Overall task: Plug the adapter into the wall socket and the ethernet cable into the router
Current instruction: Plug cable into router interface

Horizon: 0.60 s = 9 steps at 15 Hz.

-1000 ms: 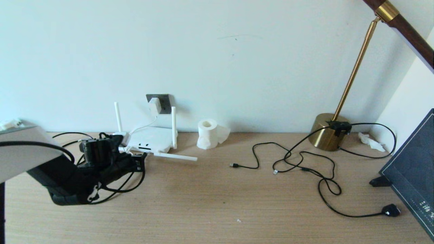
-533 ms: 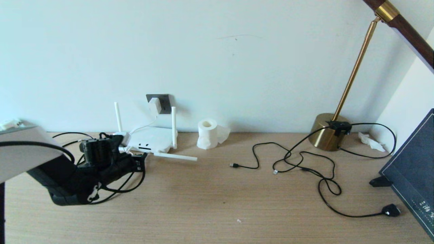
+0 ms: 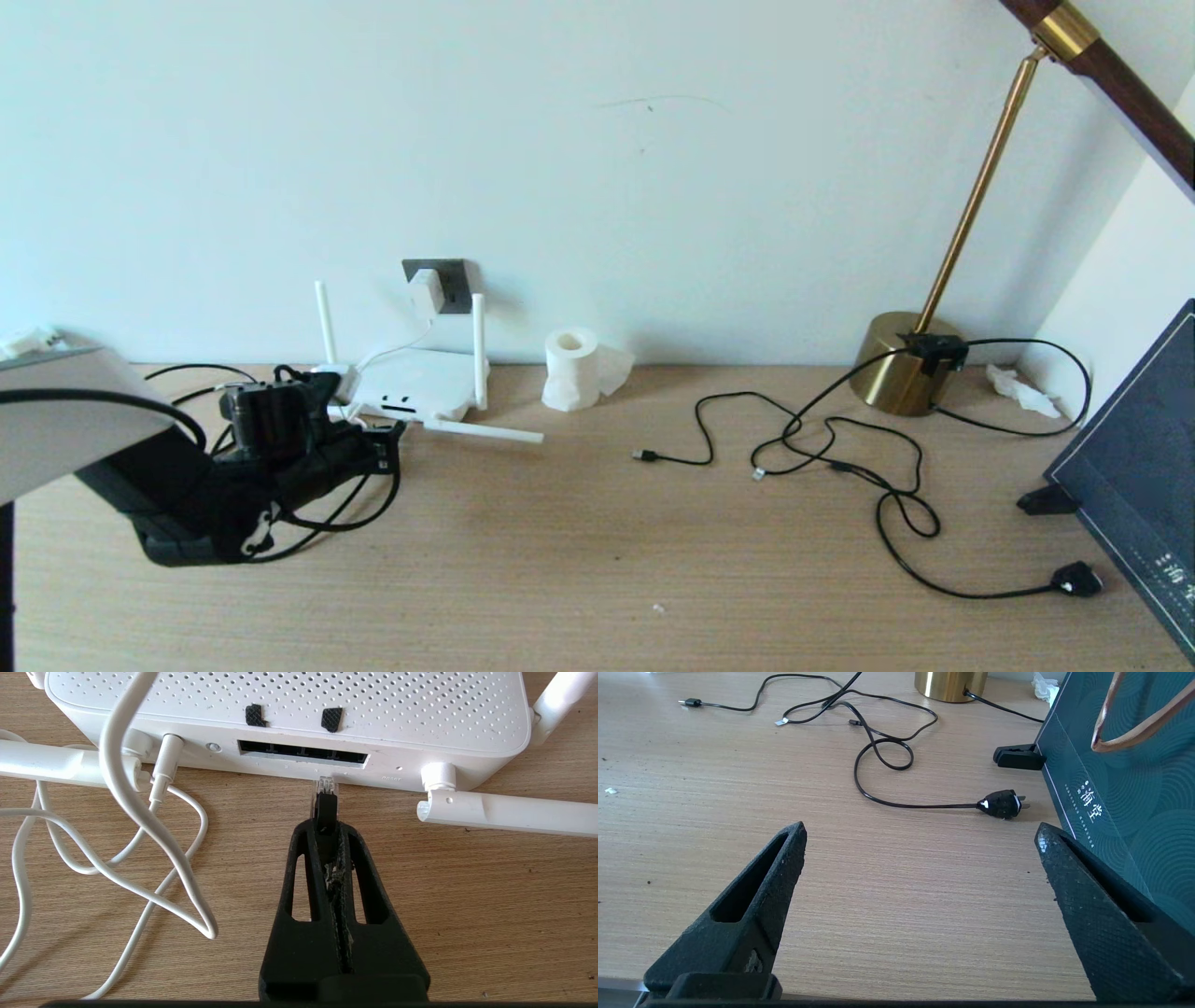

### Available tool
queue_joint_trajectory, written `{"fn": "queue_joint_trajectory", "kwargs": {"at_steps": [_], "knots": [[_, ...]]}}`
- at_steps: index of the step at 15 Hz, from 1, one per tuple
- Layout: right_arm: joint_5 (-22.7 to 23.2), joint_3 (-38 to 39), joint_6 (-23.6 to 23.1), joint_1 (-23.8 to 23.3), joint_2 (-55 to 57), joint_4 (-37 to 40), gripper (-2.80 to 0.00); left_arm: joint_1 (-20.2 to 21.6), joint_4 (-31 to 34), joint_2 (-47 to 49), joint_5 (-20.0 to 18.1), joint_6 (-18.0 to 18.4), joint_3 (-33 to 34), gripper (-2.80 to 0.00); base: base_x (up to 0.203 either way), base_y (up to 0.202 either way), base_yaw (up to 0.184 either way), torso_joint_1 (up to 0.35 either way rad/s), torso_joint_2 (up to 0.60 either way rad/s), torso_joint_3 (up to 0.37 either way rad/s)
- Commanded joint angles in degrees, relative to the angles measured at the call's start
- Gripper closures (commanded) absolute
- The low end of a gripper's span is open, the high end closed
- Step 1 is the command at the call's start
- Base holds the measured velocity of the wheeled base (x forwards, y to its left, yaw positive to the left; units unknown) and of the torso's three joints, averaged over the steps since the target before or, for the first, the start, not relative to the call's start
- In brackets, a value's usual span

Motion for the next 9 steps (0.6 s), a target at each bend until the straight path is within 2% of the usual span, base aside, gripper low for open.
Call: {"fn": "queue_joint_trajectory", "kwargs": {"at_steps": [1, 9], "knots": [[0.0, 0.0, 0.0, 0.0, 0.1, 0.0, -2.80, 0.0, -0.4, -0.1, 0.0, 0.0, 0.0, 0.00, 0.000, 0.000, 0.000, 0.000, 0.00, 0.000], [0.0, 0.0, 0.0, 0.0, 0.1, 0.0, -2.80, 0.0, -0.4, -0.5, 0.0, 0.0, 0.1, 0.00, 0.000, 0.000, 0.000, 0.000, 0.00, 0.000]]}}
